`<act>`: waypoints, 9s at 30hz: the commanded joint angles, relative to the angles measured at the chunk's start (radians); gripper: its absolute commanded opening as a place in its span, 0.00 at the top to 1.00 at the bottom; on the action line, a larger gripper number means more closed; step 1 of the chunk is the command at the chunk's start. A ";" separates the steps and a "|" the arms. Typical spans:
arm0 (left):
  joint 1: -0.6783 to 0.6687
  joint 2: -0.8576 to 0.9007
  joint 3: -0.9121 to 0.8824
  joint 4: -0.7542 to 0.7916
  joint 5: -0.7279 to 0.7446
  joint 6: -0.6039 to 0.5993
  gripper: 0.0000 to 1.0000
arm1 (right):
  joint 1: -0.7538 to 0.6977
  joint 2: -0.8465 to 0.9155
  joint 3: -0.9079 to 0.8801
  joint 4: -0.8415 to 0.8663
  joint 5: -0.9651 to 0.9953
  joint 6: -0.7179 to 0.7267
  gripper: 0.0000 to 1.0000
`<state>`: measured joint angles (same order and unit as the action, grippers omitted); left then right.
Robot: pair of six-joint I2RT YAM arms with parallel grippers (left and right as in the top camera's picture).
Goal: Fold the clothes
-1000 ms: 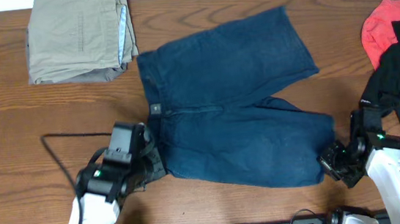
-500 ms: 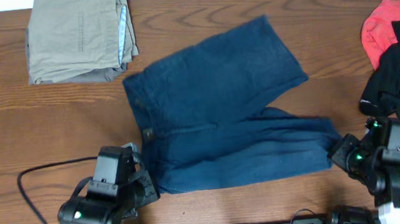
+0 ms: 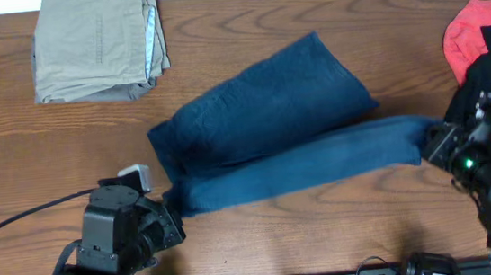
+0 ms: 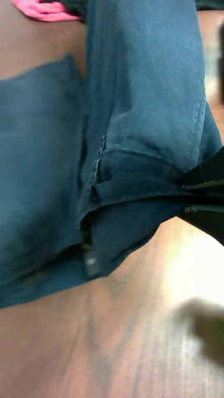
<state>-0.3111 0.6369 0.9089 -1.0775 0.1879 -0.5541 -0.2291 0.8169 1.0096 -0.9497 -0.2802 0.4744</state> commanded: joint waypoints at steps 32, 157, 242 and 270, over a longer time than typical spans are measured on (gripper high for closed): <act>0.026 0.660 0.009 0.429 -0.455 -0.004 0.94 | 0.219 0.740 0.038 0.837 -0.060 -0.006 0.99; 0.068 0.684 -0.002 0.395 -0.233 0.060 0.94 | 0.626 0.691 0.148 0.568 0.225 -0.028 0.93; 0.068 1.188 -0.021 0.996 -0.279 0.064 0.94 | 0.440 1.248 0.268 0.055 0.483 0.163 0.99; 0.068 1.141 -0.022 0.936 -0.275 0.063 0.94 | 0.654 1.009 0.273 0.594 -0.007 -0.015 0.88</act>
<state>-0.2470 1.7840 0.9005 -0.1246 -0.0601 -0.4995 0.3820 1.7725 1.2823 -0.3775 -0.2298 0.4622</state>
